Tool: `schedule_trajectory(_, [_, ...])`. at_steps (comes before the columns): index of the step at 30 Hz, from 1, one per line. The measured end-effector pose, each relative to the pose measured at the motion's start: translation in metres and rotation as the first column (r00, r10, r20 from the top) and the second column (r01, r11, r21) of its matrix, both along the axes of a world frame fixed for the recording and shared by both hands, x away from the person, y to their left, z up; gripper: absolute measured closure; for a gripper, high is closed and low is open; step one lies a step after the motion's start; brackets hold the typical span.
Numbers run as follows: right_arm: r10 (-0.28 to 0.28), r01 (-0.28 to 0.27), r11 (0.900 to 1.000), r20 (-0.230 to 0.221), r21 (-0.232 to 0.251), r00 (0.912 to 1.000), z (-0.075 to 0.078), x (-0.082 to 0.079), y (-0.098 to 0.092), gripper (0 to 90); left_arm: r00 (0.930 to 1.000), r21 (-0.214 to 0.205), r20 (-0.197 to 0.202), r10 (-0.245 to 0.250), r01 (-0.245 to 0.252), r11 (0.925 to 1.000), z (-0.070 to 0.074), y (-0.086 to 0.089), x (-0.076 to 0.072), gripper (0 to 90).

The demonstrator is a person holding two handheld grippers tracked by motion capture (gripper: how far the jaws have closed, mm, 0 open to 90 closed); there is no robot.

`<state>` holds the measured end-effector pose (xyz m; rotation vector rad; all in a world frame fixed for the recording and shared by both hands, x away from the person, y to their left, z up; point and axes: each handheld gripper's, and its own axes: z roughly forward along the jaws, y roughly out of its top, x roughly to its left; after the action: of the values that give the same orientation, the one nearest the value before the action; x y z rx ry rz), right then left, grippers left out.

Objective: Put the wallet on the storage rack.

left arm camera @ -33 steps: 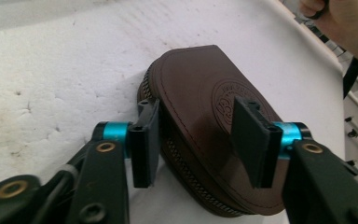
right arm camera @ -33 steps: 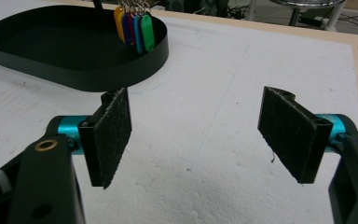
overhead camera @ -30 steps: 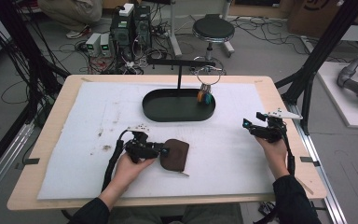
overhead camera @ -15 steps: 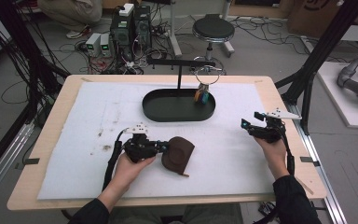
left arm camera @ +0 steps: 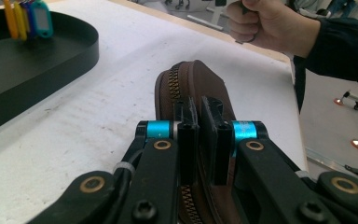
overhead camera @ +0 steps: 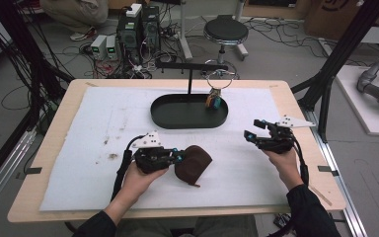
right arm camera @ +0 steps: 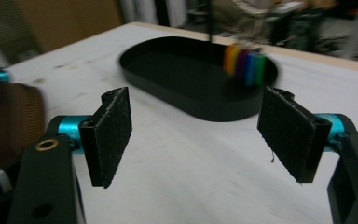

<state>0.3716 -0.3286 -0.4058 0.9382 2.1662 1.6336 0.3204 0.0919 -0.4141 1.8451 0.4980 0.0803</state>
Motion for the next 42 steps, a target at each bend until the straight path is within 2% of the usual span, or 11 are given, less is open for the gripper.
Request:
schedule_trajectory(5, [0.168, -0.168, 0.9857, -0.023, 0.005, 0.9854, 0.0, -0.002, 0.025, 26.6, 0.9994, 0.01, 0.031, -0.016, 0.016, 0.9998, 0.002, -0.003, -0.003, 85.0])
schedule_trajectory(10, [0.303, -0.303, 0.9529, -0.061, 0.003, 0.9511, -0.002, -0.006, 0.054, 26.6, 0.9974, 0.022, 0.062, -0.038, 0.036, 0.9991, 0.004, -0.005, -0.006, 84.9])
schedule_trajectory(14, [0.347, -0.348, 0.9375, -0.069, -0.003, 0.9353, -0.004, -0.008, 0.065, 26.6, 0.9961, 0.024, 0.075, -0.046, 0.044, 0.9987, 0.004, -0.007, -0.008, 84.9])
schedule_trajectory(15, [0.382, -0.384, 0.9234, -0.077, -0.008, 0.9209, -0.006, -0.009, 0.073, 27.2, 0.9959, 0.026, 0.078, -0.046, 0.044, 0.9987, 0.004, -0.007, -0.009, 84.9])
schedule_trajectory(20, [0.419, -0.422, 0.9063, -0.094, -0.014, 0.9029, -0.008, -0.011, 0.083, 31.3, 0.9926, 0.02, 0.104, -0.062, 0.061, 0.998, 0.006, -0.011, -0.011, 84.9])
schedule_trajectory(25, [0.484, -0.491, 0.8711, -0.128, -0.023, 0.8656, -0.012, -0.014, 0.095, 36.1, 0.9889, 0.02, 0.125, -0.08, 0.078, 0.9968, 0.006, -0.013, -0.012, 84.9])
schedule_trajectory(31, [0.554, -0.566, 0.8231, -0.151, -0.05, 0.8189, -0.017, -0.016, 0.104, 54.0, 0.9881, 0.019, 0.131, -0.08, 0.079, 0.9967, 0.005, -0.014, -0.012, 84.6])
schedule_trajectory(33, [0.558, -0.57, 0.8203, -0.148, -0.051, 0.8166, -0.016, -0.016, 0.103, 58.0, 0.9891, 0.016, 0.127, -0.074, 0.073, 0.9972, 0.005, -0.012, -0.012, 83.1])
schedule_trajectory(35, [0.57, -0.579, 0.8136, -0.133, -0.048, 0.8111, -0.016, -0.015, 0.101, 62.5, 0.9925, -0.015, 0.105, -0.063, 0.065, 0.9978, 0.005, -0.011, -0.01, 72.9])
schedule_trajectory(37, [0.579, -0.587, 0.8082, -0.122, -0.046, 0.8063, -0.015, -0.014, 0.099, 65.0, 0.9983, -0.028, 0.049, -0.031, 0.033, 0.9991, 0.005, -0.009, -0.006, 48.2])
schedule_trajectory(42, [0.593, -0.6, 0.7983, -0.099, -0.056, 0.799, -0.013, -0.016, 0.098, 66.6, 0.9994, -0.003, -0.003, -0.033, 0.033, 0.9994, -0.002, -0.002, 0.0, 35.2])
